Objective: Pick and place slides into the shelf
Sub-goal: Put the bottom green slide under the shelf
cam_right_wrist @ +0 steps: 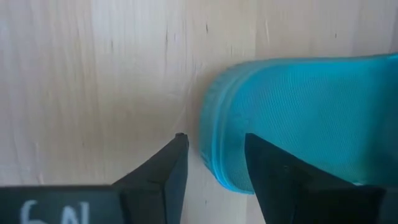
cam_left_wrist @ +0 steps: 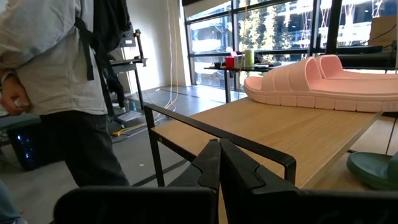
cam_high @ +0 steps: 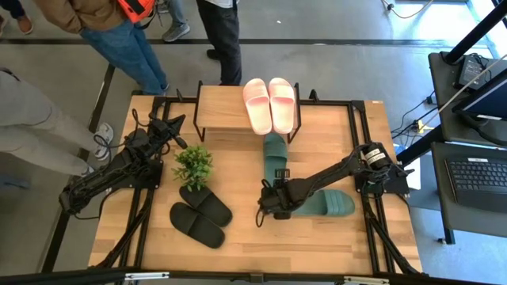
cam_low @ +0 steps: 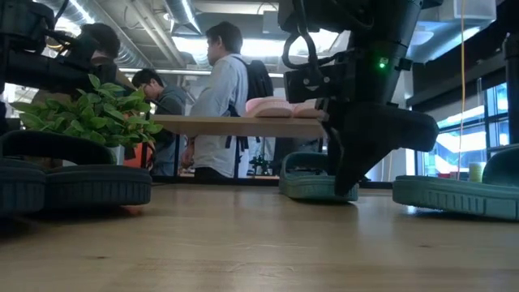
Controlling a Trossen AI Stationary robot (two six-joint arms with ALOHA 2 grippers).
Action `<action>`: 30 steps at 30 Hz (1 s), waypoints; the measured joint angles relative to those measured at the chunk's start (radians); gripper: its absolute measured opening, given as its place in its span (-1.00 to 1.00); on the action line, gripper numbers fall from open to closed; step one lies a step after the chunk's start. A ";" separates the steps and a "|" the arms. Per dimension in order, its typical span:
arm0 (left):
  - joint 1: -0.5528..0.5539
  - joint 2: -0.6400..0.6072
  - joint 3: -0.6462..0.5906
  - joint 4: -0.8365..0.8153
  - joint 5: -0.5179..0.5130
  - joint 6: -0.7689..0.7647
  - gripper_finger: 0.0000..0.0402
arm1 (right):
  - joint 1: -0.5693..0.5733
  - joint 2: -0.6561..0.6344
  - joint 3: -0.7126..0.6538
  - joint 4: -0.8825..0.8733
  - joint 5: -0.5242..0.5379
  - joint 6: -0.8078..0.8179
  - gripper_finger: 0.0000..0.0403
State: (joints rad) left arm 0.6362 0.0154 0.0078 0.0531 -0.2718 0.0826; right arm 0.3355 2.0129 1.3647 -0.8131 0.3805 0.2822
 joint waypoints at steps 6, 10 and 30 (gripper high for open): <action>0.000 0.000 0.000 0.000 0.000 0.000 -1.00 | 0.000 0.000 0.000 0.021 0.000 0.000 -0.21; 0.000 0.000 0.000 0.000 0.000 0.000 -1.00 | 0.000 0.000 0.001 0.037 0.000 0.022 -0.21; 0.000 0.000 0.000 0.000 0.000 0.000 -1.00 | -0.003 0.000 0.001 0.033 0.003 0.020 -0.65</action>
State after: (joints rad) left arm 0.6363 0.0156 0.0076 0.0528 -0.2718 0.0830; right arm 0.3329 2.0132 1.3659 -0.7799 0.3832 0.3021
